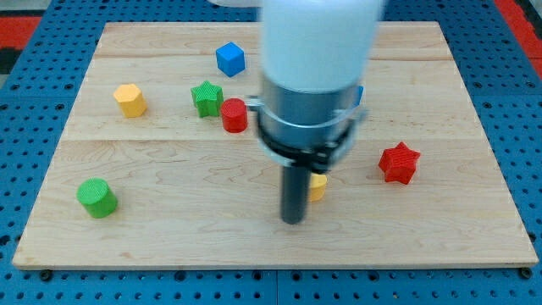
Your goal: Slide the yellow hexagon near to the green star
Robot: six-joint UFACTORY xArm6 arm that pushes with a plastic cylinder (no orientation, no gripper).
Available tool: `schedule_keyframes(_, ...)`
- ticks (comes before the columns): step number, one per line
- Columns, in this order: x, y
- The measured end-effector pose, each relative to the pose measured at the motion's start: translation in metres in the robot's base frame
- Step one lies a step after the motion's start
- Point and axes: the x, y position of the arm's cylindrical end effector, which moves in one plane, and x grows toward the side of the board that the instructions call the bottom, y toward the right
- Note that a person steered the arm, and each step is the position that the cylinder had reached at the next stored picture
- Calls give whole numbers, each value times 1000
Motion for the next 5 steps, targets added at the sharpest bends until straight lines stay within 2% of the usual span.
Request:
schedule_keyframes(1, -20, -74)
schedule_keyframes(4, -177, -275)
schedule_keyframes(5, -195, -272)
